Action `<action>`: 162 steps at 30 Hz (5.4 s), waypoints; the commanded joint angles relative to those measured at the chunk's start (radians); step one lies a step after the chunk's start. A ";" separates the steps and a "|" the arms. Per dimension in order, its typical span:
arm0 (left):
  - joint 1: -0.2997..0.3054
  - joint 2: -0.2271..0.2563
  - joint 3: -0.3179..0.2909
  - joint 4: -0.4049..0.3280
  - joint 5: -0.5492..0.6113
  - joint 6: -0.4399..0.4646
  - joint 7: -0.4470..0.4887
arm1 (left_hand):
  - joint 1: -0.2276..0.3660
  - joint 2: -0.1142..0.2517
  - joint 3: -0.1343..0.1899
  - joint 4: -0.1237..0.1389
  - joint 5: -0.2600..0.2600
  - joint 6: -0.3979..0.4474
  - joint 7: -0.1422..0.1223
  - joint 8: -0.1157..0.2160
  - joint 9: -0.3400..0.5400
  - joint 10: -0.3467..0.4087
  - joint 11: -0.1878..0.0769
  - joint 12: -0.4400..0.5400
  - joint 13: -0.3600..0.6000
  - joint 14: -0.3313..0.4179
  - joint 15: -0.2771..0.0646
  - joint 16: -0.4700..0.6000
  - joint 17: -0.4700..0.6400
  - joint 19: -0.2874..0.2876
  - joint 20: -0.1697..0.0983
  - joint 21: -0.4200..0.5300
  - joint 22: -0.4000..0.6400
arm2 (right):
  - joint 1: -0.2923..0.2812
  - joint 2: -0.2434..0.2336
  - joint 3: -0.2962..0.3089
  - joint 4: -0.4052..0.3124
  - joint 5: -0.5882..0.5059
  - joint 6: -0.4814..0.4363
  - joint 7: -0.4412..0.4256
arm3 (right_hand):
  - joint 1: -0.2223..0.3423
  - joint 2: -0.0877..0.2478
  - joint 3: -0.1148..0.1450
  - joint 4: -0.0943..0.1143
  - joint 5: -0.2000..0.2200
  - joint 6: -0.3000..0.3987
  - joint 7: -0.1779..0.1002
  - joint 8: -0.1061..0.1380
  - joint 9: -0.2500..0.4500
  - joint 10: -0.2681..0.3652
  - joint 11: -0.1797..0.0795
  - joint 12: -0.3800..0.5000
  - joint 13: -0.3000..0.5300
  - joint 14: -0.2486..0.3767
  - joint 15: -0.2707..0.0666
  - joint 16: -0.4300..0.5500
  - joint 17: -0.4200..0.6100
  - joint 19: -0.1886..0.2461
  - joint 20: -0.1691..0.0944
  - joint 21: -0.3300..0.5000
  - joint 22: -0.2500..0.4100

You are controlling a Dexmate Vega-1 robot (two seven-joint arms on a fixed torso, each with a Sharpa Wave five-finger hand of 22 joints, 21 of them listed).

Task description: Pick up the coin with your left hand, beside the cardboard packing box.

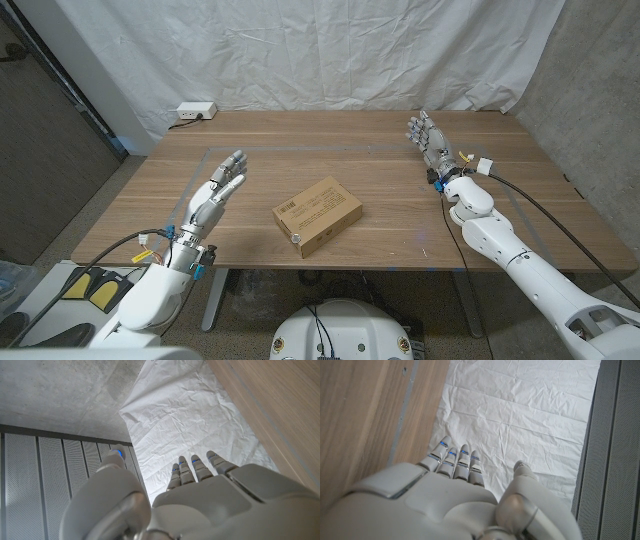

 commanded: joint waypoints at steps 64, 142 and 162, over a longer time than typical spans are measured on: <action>0.284 -0.268 -0.237 -0.353 0.656 0.271 0.250 | 0.354 0.059 0.068 -0.095 -0.060 0.309 -0.081 0.064 0.018 -0.044 0.033 -0.002 0.008 -0.031 0.005 0.000 0.003 -0.096 0.042 0.012 0.008 | -0.021 -0.016 0.009 -0.038 0.001 -0.016 -0.015 | 0.005 0.008 -0.002 -0.008 0.001 0.012 -0.003 -0.001 0.004 0.010 0.004 -0.007 0.005 0.026 0.002 0.002 0.007 0.011 -0.023 -0.027 0.005; 0.510 -0.162 -0.072 -0.659 1.441 0.936 0.502 | 0.560 0.073 0.075 -0.091 -0.134 0.438 -0.111 0.109 0.057 -0.034 -0.003 0.006 0.008 -0.026 -0.025 0.001 0.000 -0.061 0.075 0.019 0.008 | 0.016 0.023 0.007 0.025 0.027 0.015 0.017 | -0.017 0.009 -0.016 -0.003 -0.002 0.043 0.004 0.005 0.004 0.035 0.015 -0.002 0.006 0.042 0.011 0.004 0.011 0.032 -0.015 -0.052 0.006; 0.533 -0.097 -0.057 -0.715 1.511 1.051 0.360 | 0.602 0.070 0.063 -0.091 -0.146 0.461 -0.184 0.105 0.049 -0.027 -0.026 0.003 0.006 -0.025 -0.046 -0.004 -0.001 -0.052 0.080 0.018 0.008 | 0.011 0.031 0.013 0.016 0.033 0.017 0.002 | -0.019 0.009 -0.019 -0.003 -0.002 0.047 0.004 0.004 0.004 0.037 0.019 -0.003 0.006 0.038 0.018 0.000 0.010 0.032 -0.012 -0.059 0.006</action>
